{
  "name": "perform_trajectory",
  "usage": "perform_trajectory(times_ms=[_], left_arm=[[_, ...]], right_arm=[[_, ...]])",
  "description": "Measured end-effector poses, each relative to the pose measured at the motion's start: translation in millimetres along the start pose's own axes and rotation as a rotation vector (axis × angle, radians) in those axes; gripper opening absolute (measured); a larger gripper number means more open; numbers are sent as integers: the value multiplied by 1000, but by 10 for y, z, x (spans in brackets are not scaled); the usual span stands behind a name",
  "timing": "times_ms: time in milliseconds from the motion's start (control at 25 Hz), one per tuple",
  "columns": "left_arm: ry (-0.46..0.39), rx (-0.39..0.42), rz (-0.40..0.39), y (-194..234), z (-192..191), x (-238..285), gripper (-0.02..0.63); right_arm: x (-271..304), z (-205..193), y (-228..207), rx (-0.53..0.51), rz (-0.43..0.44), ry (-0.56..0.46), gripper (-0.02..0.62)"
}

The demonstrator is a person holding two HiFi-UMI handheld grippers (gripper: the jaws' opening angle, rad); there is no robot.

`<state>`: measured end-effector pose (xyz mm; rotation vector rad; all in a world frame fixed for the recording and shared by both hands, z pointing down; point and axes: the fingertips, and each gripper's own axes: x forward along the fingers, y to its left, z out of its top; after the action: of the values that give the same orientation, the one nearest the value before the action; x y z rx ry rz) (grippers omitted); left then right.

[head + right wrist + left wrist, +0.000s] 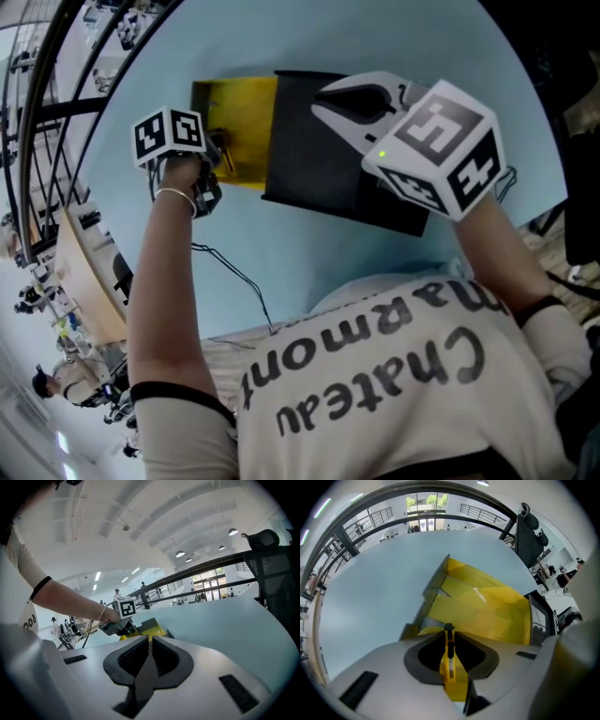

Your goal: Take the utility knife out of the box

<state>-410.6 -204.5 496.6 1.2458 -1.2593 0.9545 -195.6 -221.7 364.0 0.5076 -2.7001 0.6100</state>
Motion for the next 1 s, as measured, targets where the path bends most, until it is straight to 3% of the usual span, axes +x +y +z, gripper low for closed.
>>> perform_trajectory(times_ms=[600, 1000], left_arm=[[-16, 64, -24, -224, -156, -73, 64], [-137, 99, -70, -326, -89, -259, 64]], right_arm=[[-227, -92, 137, -7, -11, -4, 49], [-336, -130, 228, -26, 1, 10, 49]])
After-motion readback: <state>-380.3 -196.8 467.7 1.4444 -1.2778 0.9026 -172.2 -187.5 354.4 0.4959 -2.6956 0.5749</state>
